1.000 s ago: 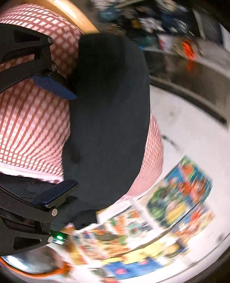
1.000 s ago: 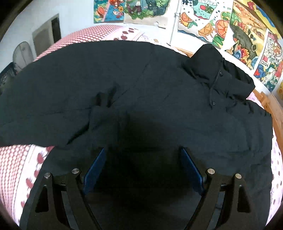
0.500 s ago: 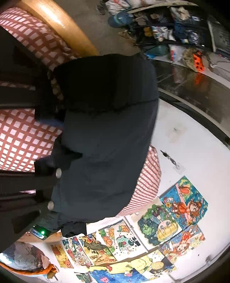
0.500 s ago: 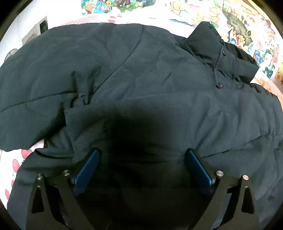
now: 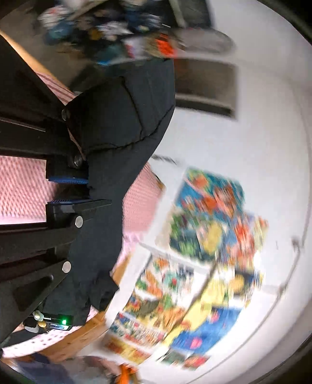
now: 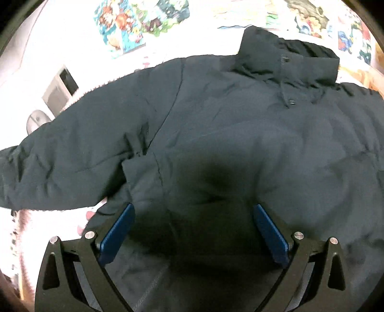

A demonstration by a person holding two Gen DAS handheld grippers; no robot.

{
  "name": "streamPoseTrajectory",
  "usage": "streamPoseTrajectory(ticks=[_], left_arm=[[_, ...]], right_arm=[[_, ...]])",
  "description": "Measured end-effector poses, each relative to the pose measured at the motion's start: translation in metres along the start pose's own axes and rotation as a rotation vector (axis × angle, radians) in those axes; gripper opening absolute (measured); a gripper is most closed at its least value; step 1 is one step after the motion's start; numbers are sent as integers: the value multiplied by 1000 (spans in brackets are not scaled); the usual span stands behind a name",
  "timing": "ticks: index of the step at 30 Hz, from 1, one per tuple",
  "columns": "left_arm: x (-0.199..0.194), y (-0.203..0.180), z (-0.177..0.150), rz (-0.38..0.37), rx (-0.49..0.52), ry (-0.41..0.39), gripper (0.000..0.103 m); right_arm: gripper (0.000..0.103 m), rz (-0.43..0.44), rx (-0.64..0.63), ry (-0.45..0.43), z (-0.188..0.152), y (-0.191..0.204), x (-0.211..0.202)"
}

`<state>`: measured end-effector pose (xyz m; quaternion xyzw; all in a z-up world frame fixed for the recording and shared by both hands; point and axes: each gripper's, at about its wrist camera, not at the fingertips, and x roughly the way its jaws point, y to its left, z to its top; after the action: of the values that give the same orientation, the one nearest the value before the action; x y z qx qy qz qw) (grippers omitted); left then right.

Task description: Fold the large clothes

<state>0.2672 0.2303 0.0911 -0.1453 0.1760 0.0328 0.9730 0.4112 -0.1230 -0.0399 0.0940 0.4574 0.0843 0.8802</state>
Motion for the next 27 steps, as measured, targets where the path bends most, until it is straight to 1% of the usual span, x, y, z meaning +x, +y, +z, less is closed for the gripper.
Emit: streamPoseTrajectory(ticks=[3,5,8,9,11,13,17,22,27], left_arm=[[-14,-57,22,-66,147,-56,10],[-19,-96,32,-98,249,-75,10],[-22,-150,37,-140,367,-76,10],[-21,-165,36,-149,397,-77,10],[-17,-204,31,-183,473,-66,10],[-13,-233,26,-222,513,-50,10],[6,-295,5,-305,571,-10,10],[38,-353,-36,-398,606,70,9],[81,-396,-84,-434,658,172,9]], right_arm=[[97,-16,-25,-38,-5,-19,-38],[97,-27,-38,-74,-12,-32,-65],[97,-54,-41,-118,-22,-58,-99],[97,-60,-39,-126,-21,-67,-103],[97,-86,-28,-142,-31,-90,-123],[97,-108,-23,-150,-36,-107,-136],[97,-162,4,-166,-45,-147,-160],[97,-225,54,-186,-54,-199,-188],[97,-279,104,-214,-56,-241,-197]])
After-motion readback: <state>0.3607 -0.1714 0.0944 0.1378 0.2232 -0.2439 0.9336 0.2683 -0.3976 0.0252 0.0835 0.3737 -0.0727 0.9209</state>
